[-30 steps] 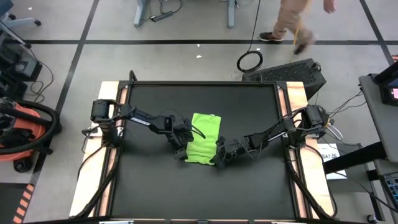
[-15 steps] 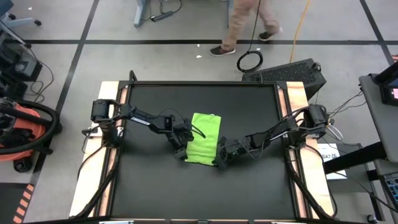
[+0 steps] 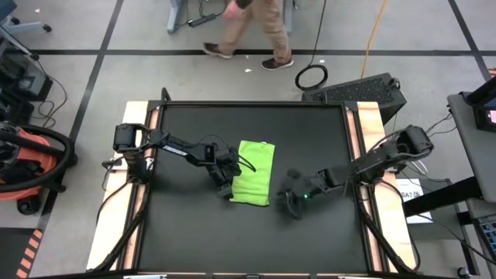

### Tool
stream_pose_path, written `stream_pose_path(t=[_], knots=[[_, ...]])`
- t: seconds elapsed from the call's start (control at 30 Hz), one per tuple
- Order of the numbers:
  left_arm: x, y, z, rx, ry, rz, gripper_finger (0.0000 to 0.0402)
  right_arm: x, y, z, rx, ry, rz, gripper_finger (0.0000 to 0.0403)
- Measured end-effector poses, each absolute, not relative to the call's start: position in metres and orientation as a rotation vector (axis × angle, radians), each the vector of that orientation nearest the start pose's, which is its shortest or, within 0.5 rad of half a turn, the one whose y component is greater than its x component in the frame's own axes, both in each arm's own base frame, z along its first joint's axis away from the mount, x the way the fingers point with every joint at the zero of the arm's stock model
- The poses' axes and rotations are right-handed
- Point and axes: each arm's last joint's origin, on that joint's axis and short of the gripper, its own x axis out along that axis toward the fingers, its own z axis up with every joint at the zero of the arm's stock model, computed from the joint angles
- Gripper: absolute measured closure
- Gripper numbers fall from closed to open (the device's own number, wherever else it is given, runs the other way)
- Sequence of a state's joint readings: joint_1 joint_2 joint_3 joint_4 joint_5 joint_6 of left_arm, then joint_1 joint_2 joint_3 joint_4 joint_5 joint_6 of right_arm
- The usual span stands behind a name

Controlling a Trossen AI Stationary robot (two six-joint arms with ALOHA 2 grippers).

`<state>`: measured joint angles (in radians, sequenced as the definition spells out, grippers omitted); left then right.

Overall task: Roll towel
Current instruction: Roll the green microfiber cloth

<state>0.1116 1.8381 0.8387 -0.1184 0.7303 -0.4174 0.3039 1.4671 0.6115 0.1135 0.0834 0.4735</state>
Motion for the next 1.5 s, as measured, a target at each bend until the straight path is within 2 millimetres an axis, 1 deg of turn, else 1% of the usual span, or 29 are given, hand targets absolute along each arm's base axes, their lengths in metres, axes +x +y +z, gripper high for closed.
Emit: stream_pose_path(t=[0.07,0.13,0.3,0.53,0.7,0.8,0.93,1.2,1.5], knots=[[0.312,0.016,0.104,-0.844,1.158,-0.324,0.0393,0.255,0.090,0.157,0.178,0.739,0.082,0.0241],[0.312,0.018,0.104,-0.851,1.157,-0.323,0.0393,0.252,0.099,0.158,0.092,0.716,0.105,0.0241],[0.312,0.021,0.105,-0.876,1.149,-0.333,0.0393,0.250,0.111,0.157,-0.025,0.676,0.085,0.0241],[0.311,0.025,0.105,-0.893,1.143,-0.340,0.0393,0.268,0.120,0.161,-0.200,0.653,0.104,0.0233],[0.311,0.025,0.105,-0.903,1.146,-0.342,0.0393,0.279,0.123,0.153,-0.295,0.666,0.051,0.0204],[0.311,0.025,0.105,-0.915,1.151,-0.334,0.0393,0.286,0.126,0.147,-0.355,0.683,0.068,0.0184],[0.311,0.025,0.105,-0.922,1.152,-0.335,0.0393,0.296,0.131,0.143,-0.426,0.687,0.077,0.0175],[0.310,0.024,0.105,-0.935,1.158,-0.349,0.0393,0.300,0.130,0.127,-0.449,0.748,0.061,0.0204],[0.310,0.024,0.105,-0.949,1.159,-0.373,0.0393,0.305,0.122,0.112,-0.380,0.790,0.009,0.0250]])
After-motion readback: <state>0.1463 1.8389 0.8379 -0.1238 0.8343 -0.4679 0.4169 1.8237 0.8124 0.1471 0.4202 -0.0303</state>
